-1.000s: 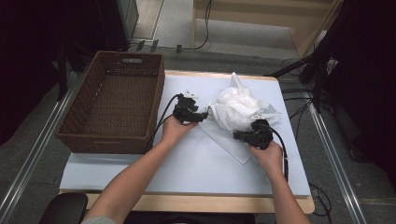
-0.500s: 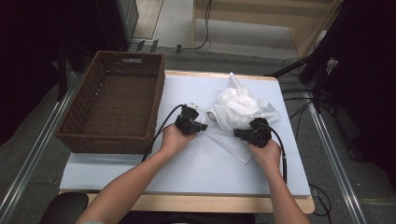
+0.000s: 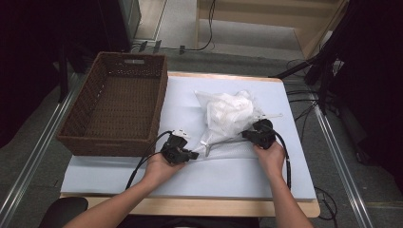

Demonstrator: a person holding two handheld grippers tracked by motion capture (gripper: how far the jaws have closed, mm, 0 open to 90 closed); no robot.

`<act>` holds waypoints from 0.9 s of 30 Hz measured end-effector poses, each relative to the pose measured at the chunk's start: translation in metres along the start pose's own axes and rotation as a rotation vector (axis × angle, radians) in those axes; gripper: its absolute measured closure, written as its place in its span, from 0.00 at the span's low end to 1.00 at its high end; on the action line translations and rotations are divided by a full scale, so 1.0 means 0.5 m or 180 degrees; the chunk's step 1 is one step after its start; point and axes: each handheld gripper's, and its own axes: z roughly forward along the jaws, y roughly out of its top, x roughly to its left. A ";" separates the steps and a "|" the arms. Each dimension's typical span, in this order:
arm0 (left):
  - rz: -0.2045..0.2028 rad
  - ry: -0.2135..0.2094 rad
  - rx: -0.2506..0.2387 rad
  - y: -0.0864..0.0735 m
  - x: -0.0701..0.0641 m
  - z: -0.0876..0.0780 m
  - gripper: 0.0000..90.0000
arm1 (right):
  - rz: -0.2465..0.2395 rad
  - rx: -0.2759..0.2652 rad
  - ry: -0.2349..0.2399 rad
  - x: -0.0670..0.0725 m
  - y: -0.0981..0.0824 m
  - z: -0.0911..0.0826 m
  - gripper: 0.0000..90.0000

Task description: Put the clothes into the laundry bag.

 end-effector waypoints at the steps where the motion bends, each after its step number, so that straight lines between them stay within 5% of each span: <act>1: -0.0033 -0.0029 -0.0034 -0.001 0.002 -0.002 0.95 | -0.0012 0.0017 0.0061 0.005 -0.002 -0.006 1.00; 6: -0.0073 -0.0048 -0.0037 0.001 0.009 -0.017 0.89 | -0.0179 0.0011 0.0402 0.038 -0.023 -0.047 1.00; 9: -0.0018 -0.0046 0.0001 -0.001 0.003 -0.025 0.86 | -0.0353 0.0065 0.0361 0.056 -0.029 -0.065 1.00; 12: -0.0016 -0.0082 -0.0070 -0.004 0.000 -0.035 0.82 | -0.0382 0.0123 0.0347 0.065 -0.046 -0.079 0.99; 14: -0.0052 -0.0181 -0.0176 -0.003 -0.002 -0.042 0.70 | -0.0382 0.0155 0.0376 0.063 -0.054 -0.088 0.96; 19: 0.0078 -0.0146 -0.0196 0.001 -0.015 -0.043 0.57 | -0.0372 0.0105 0.0383 0.054 -0.054 -0.096 0.93; 23: 0.0179 -0.0165 -0.0231 0.004 -0.026 -0.050 0.49 | -0.0396 0.0062 0.0398 0.050 -0.050 -0.104 0.75; 27: 0.0303 -0.0208 -0.0302 0.014 -0.037 -0.062 0.45 | -0.0579 -0.0249 0.0468 0.043 -0.049 -0.122 0.53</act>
